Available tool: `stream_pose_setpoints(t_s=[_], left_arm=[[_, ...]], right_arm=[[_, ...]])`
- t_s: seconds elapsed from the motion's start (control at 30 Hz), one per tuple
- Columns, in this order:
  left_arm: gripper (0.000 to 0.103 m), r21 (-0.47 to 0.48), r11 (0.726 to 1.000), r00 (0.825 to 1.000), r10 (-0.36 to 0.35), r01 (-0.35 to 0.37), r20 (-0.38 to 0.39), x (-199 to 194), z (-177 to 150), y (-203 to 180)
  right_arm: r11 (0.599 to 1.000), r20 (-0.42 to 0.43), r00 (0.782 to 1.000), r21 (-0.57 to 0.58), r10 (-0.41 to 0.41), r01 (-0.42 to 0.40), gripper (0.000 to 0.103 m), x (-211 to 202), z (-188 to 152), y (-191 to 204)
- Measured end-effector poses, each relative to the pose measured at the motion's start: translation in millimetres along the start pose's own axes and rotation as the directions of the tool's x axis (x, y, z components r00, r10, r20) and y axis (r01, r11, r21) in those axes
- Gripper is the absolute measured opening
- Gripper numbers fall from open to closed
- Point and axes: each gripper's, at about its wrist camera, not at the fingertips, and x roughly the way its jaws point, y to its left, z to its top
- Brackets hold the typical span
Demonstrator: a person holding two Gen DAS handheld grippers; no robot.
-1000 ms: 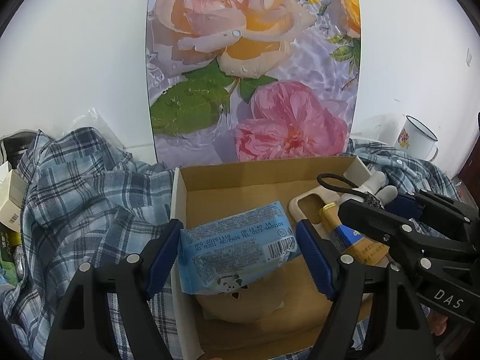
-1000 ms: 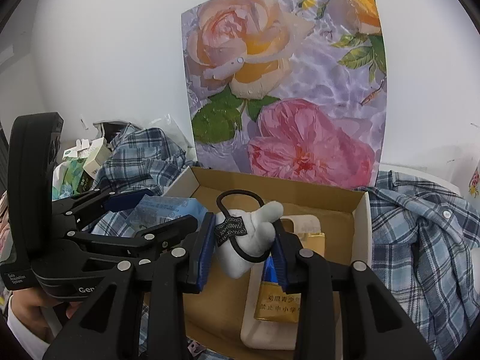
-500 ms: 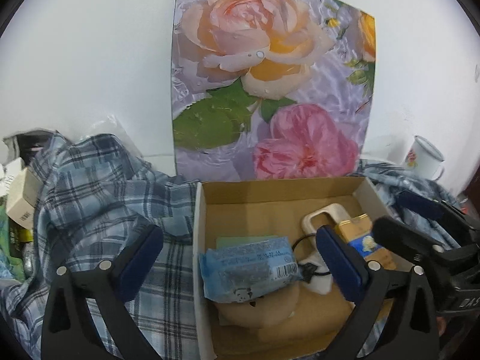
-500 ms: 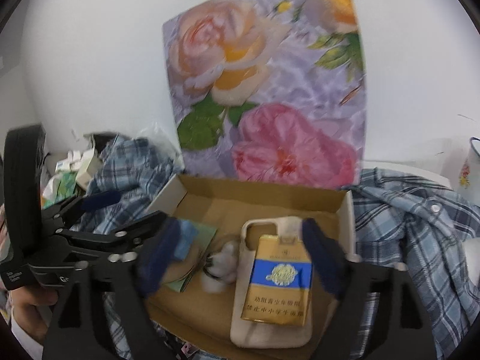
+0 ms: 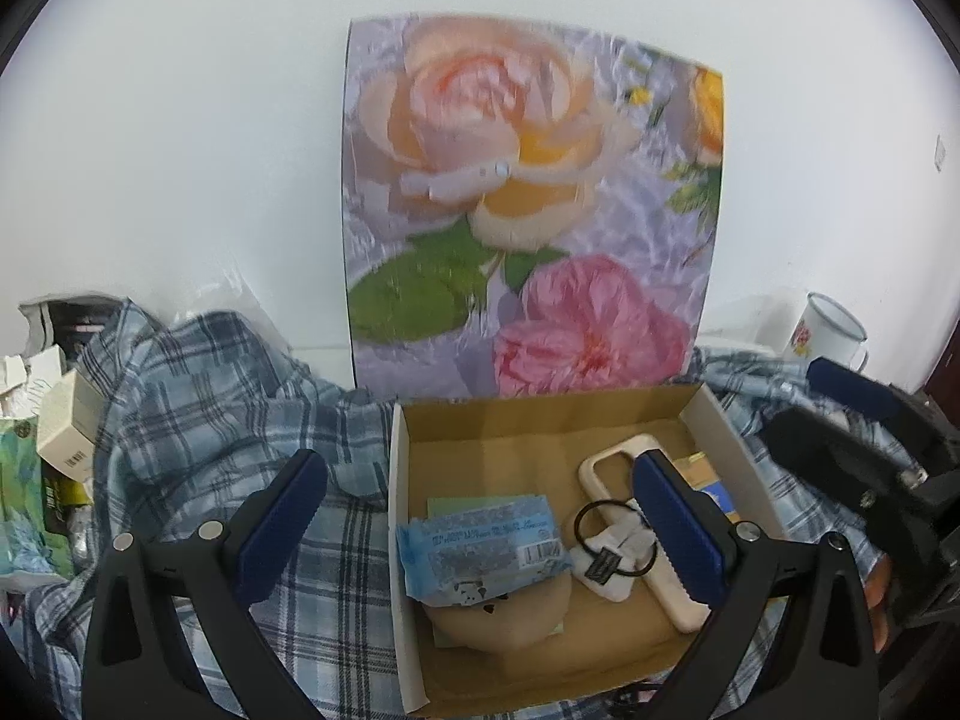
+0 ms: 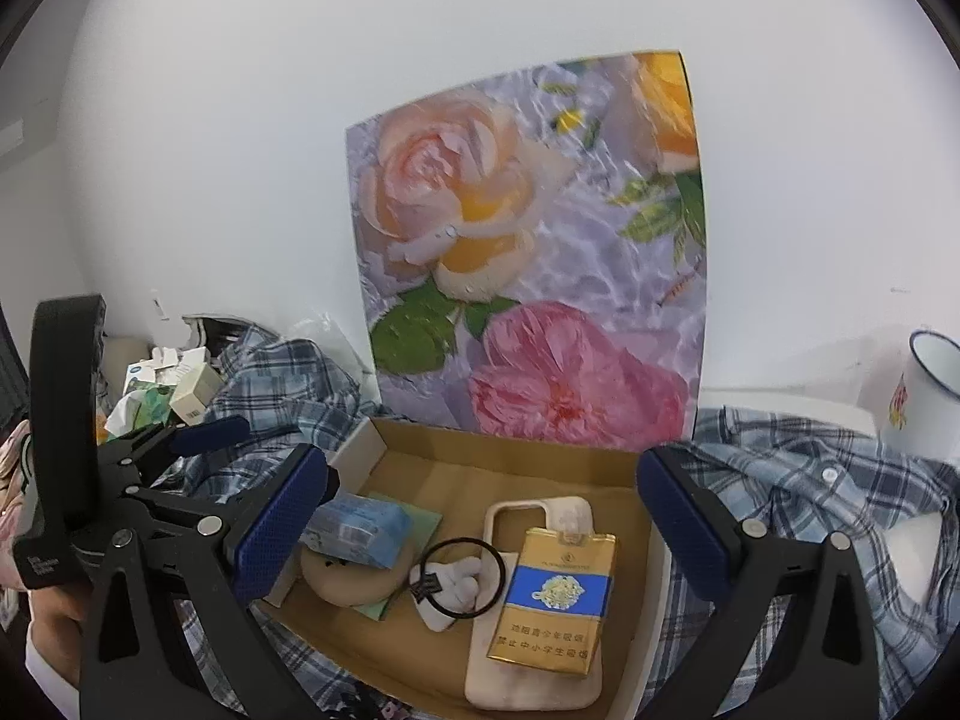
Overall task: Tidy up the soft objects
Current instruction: 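Open both grippers to release the wipe pack and glove toy, then withdraw both grippers upward from the box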
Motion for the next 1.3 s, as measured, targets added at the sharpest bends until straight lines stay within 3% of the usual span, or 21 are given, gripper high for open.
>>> stream_pose_setpoints(t_s=[0.53, 0.8, 1.1, 1.3], left_arm=[[0.103, 0.0, 1.0, 0.995, -0.029, 0.029, 0.094, -53, 22, -3], [0.103, -0.005, 1.0, 0.983, -0.028, 0.03, 0.184, -91, 31, -4], [0.103, 0.01, 0.999, 0.974, -0.037, 0.036, 0.226, -114, 35, -4], [0.103, 0.027, 0.998, 0.975, -0.068, 0.064, 0.21, -127, 37, -6]], right_arm=[[0.999, 0.077, 0.997, -0.036, 0.013, -0.011, 0.103, -43, 26, 23], [0.998, 0.13, 0.991, -0.06, 0.024, -0.016, 0.103, -72, 37, 36], [0.994, 0.142, 0.99, -0.106, 0.013, 0.002, 0.103, -92, 45, 46], [0.995, 0.173, 0.985, -0.102, 0.012, 0.006, 0.103, -115, 52, 47]])
